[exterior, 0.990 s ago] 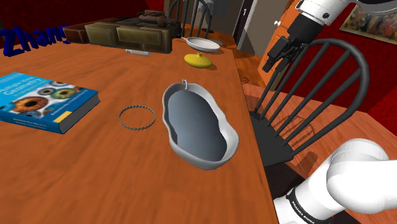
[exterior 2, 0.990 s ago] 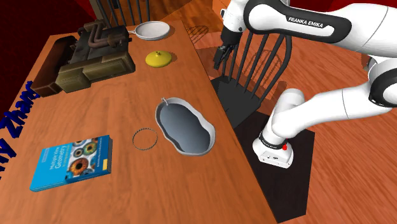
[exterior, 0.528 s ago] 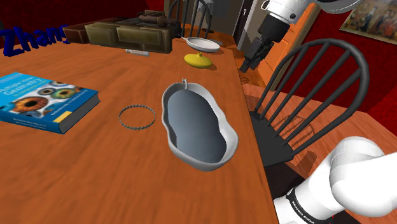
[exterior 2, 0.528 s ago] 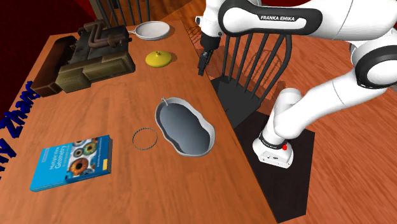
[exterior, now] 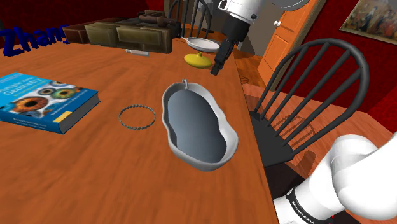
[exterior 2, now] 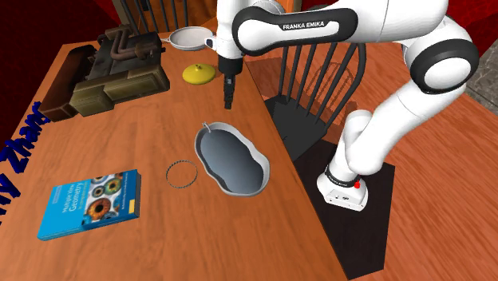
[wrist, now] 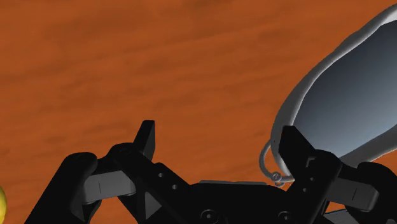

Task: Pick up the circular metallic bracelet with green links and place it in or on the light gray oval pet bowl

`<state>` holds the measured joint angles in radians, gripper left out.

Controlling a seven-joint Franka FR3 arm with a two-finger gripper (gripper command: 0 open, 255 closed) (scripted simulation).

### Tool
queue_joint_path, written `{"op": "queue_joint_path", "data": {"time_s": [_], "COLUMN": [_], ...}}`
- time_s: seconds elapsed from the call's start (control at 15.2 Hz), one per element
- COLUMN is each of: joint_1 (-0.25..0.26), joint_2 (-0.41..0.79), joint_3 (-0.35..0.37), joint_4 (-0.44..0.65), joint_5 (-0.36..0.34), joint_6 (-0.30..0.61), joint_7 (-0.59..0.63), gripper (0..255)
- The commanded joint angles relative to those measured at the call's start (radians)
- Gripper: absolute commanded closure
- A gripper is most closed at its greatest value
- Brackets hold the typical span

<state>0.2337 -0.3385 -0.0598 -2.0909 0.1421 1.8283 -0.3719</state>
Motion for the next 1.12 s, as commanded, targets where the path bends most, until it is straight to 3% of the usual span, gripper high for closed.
{"op": "queue_joint_path", "data": {"time_s": [0.0,1.06], "joint_1": [0.029,0.211], "joint_2": [0.048,0.43], "joint_3": [0.011,0.157], "joint_4": [0.029,0.348], "joint_5": [0.015,0.066], "joint_6": [0.003,-0.063], "joint_7": [-0.055,-0.418], "gripper": [0,0]}}
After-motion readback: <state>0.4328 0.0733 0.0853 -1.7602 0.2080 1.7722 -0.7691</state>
